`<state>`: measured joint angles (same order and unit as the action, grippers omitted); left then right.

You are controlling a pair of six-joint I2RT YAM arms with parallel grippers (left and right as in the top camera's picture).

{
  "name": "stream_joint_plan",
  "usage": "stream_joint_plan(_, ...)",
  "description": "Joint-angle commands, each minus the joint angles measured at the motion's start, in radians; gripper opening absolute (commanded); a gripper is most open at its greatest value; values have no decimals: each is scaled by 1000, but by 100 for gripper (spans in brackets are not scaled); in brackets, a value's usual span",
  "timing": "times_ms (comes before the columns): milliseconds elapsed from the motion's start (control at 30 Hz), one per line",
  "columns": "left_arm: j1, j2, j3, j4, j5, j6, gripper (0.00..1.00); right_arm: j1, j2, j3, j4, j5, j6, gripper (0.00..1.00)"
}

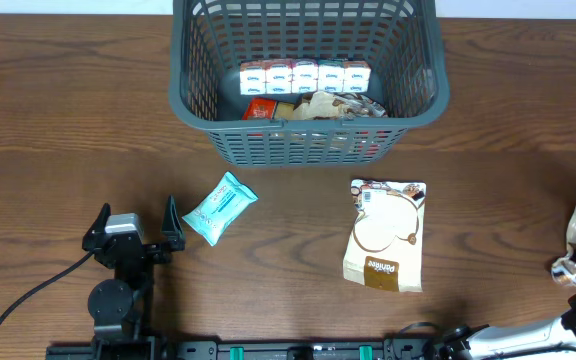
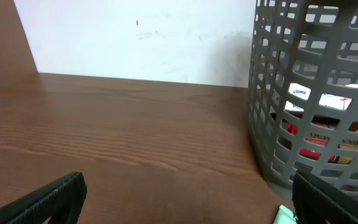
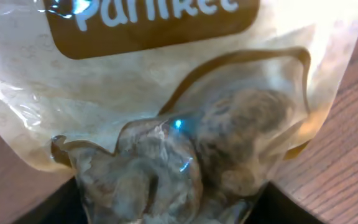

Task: Pack container
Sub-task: 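Move the right gripper down to the PanTree pouch at right edge, then close the right gripper on the PanTree pouch and lift it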

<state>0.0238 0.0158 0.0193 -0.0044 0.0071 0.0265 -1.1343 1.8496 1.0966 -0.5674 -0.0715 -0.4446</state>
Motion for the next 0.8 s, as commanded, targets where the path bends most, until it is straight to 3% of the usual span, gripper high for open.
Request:
stream_joint_plan(0, -1, -5, -15, 3, -15, -1, 99, 19, 21, -35, -12, -51, 3, 31)
stream_joint_plan(200, -1, -5, -15, 3, -15, -1, 99, 43, 21, -35, -12, -53, 19, 25)
stream_joint_plan(367, -1, -5, -15, 3, -15, -1, 99, 73, 20, -34, -12, -53, 26, 14)
stream_joint_plan(767, -1, -5, -15, 2, -15, -1, 99, 185, -45, -12, -11, -129, 74, 9)
